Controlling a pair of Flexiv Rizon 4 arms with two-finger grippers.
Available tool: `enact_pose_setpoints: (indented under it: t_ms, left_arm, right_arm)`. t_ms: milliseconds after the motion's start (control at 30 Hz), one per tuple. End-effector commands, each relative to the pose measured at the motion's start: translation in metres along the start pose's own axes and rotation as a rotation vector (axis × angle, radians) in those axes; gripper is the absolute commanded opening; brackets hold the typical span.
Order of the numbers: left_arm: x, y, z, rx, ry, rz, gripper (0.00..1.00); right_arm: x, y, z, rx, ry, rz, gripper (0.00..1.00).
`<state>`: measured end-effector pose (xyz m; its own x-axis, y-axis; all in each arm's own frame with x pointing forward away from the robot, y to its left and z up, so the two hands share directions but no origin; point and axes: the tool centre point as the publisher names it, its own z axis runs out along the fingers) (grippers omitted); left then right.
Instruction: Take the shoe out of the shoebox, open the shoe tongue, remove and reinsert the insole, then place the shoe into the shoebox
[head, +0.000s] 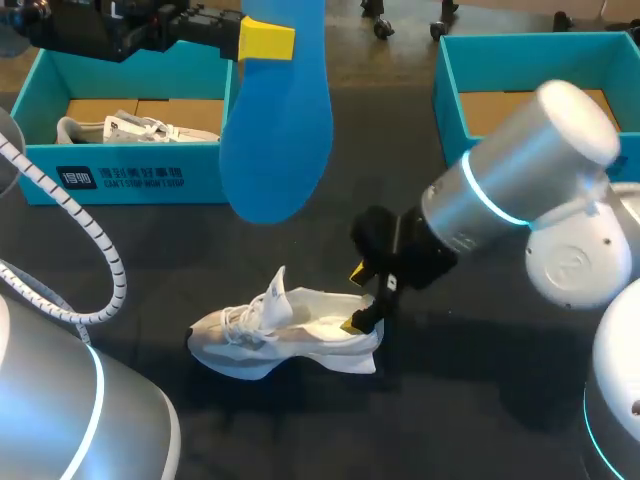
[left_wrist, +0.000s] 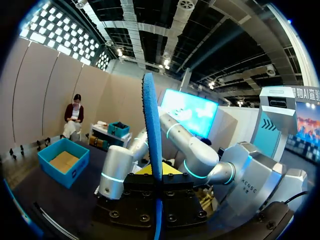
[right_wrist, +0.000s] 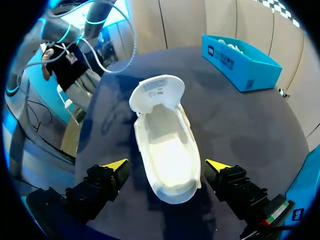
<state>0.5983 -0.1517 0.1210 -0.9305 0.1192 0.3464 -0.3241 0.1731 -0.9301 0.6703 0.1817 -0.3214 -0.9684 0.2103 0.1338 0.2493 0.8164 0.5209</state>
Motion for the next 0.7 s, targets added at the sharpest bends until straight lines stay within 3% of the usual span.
enact_pose_setpoints:
  t_ms: [33, 167, 700]
  left_arm:
    - [-0.0008, 0.0000, 0.0005, -0.001, 0.001, 0.000, 0.00]
    - [-0.0008, 0.0000, 0.0005, -0.001, 0.001, 0.000, 0.00]
    - [-0.0008, 0.0000, 0.0005, -0.001, 0.001, 0.000, 0.00]
  right_arm:
    - [0.0015, 0.0075, 0.0034, 0.604, -0.011, 0.002, 1.00]
    - [0.0030, 0.0075, 0.0035, 0.628, -0.020, 0.009, 1.00]
    - [0.0009, 0.0010, 0.0032, 0.584, -0.068, -0.053, 1.00]
